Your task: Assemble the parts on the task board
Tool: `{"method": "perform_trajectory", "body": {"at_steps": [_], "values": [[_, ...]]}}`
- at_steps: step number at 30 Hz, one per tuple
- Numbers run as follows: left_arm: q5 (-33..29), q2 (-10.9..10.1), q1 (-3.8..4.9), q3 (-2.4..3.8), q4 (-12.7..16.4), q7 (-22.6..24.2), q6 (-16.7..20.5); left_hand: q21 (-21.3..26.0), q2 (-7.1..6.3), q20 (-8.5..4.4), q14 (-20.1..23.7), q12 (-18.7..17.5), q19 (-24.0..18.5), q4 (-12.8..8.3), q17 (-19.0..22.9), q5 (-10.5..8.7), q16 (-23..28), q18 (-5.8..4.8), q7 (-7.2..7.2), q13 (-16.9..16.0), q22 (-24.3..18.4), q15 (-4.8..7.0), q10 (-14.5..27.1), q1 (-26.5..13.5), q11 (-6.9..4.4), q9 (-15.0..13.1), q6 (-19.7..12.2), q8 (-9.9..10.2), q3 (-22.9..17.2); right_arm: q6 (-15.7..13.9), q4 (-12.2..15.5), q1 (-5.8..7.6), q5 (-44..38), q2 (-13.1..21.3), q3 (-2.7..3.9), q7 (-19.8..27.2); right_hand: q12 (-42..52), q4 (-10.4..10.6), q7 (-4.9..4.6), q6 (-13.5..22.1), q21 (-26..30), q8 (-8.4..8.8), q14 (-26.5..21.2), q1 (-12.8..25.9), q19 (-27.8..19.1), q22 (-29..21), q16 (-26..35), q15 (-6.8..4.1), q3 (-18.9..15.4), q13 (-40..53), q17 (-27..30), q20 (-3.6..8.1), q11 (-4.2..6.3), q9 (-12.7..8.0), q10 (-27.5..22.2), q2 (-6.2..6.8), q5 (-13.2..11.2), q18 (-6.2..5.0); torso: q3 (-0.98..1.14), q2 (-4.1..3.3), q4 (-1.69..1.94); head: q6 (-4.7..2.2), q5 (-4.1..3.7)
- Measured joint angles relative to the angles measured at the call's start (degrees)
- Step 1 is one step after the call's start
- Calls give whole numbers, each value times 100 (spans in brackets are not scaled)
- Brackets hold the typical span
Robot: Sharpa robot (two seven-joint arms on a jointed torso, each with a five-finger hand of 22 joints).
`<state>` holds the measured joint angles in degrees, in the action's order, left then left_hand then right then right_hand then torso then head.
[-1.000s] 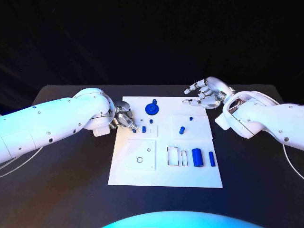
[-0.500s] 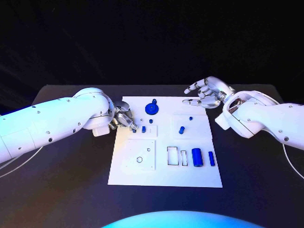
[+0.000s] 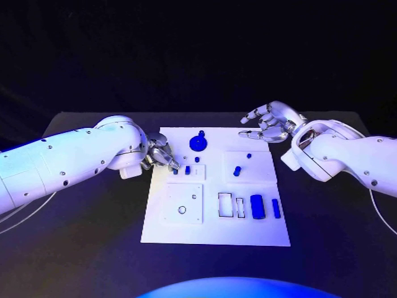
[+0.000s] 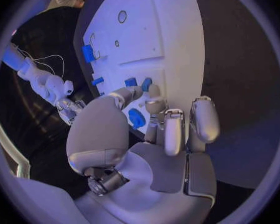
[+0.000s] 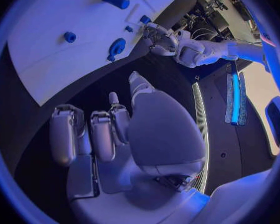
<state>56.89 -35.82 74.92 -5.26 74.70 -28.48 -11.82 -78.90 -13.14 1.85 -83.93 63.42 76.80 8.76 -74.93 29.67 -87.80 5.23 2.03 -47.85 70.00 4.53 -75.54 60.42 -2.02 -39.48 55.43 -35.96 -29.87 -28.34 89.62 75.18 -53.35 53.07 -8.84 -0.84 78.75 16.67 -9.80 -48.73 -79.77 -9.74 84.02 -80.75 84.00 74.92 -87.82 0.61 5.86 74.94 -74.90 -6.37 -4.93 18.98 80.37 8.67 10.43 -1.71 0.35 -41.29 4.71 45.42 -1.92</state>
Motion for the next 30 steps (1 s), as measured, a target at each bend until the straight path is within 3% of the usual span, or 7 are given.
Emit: {"method": "perform_trajectory", "body": {"at_steps": [4,13,21,24,26,27,30], "values": [[2,-8,-4,-3,-33,-17,24,23,-7,0,0,-1,0,239,0,-340,0,0,-10,8,0,0,9,-5,9,5,10,3,240,-4,0,0,0,-3,0,7,0,0,0,0,0,0,0,0,0,0,0,0,0,1,0,0,0,0,0,0,0,0,0,1,0,-3,-7],[4,-12,-6,-4,-44,-29,77,23,-7,0,0,-1,0,446,1,-488,0,0,-20,35,-16,-1,29,-4,29,7,21,36,446,-9,-3,0,0,-4,0,15,0,0,0,0,0,0,0,0,0,-1,0,0,0,0,-4,0,0,0,0,0,0,0,1,-1,1,-4,-15],[-20,-80,-18,13,-27,-17,217,84,-6,0,0,-58,0,796,1,-992,0,0,24,112,-79,-1,102,-3,59,15,-25,69,696,-14,-5,0,-1,-4,0,20,0,0,0,0,0,0,0,0,0,-1,0,0,0,0,-4,0,0,0,0,0,0,0,1,-3,2,-5,-20],[-175,-145,-28,20,-13,81,343,535,23,55,-10,-630,-513,798,1,-1017,288,67,169,861,-739,-58,664,26,155,41,-282,197,818,-17,-6,0,-1,-4,0,23,0,0,0,0,0,0,0,0,0,-1,0,0,0,0,-4,0,0,0,0,0,0,0,1,-3,2,-7,-24],[-364,-179,-28,27,-1,211,448,1410,97,191,304,-1099,-1445,794,611,-1017,901,312,364,1344,-1885,-262,1314,100,360,92,-707,343,898,-20,-6,-1,-1,-2,0,24,0,0,0,0,0,0,0,0,0,-2,0,0,0,0,-4,0,0,0,0,0,0,0,2,-2,2,-7,-28],[-509,-197,-26,34,8,325,529,1941,138,309,871,-1311,-1968,791,1421,-1017,1494,388,506,1489,-2437,-397,1703,141,507,144,-993,437,951,-21,-6,-2,-1,-2,0,24,0,0,0,0,0,0,0,0,0,-2,0,0,0,0,-4,0,0,0,0,0,0,0,2,0,2,-8,-31],[-834,-232,-24,35,37,625,735,2736,141,602,2131,-1797,-2493,790,2912,-1017,2603,402,822,1894,-3056,-697,2482,343,819,403,-1589,614,1175,-24,-7,-2,-1,-1,0,26,0,0,0,0,0,0,0,0,0,-2,0,0,0,-1,-3,0,0,1,0,0,0,0,2,1,4,-18,-38]]}}
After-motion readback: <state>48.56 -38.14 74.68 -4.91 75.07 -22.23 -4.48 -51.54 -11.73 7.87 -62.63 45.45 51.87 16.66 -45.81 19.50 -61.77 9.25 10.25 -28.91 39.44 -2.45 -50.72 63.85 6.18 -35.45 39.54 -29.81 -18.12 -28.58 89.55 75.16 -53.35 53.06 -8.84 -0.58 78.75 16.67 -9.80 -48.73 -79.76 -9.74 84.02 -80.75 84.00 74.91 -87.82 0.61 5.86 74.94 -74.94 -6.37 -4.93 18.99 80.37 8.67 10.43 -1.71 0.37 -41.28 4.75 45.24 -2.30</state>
